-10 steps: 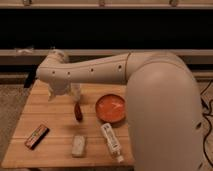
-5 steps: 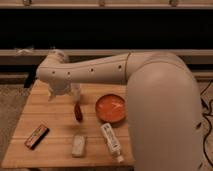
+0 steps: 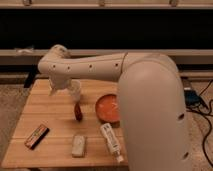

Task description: Place the ceramic cup in the ceramic bowl

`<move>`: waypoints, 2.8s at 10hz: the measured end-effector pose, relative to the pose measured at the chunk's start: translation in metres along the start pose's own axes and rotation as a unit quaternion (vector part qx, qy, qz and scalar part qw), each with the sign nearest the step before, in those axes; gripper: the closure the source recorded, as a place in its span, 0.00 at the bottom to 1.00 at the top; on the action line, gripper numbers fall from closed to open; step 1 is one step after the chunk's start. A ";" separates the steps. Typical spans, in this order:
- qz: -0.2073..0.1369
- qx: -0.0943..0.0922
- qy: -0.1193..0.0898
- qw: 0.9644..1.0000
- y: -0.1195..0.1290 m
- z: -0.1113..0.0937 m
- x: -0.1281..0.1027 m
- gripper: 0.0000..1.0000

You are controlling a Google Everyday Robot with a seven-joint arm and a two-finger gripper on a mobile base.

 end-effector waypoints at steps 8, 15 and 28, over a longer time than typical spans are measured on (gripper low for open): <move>-0.041 0.001 -0.033 0.999 0.003 0.071 0.043 0.20; -0.050 -0.012 -0.068 0.996 0.016 0.119 0.048 0.58; 0.035 -0.064 0.006 0.997 0.095 -0.022 -0.006 1.00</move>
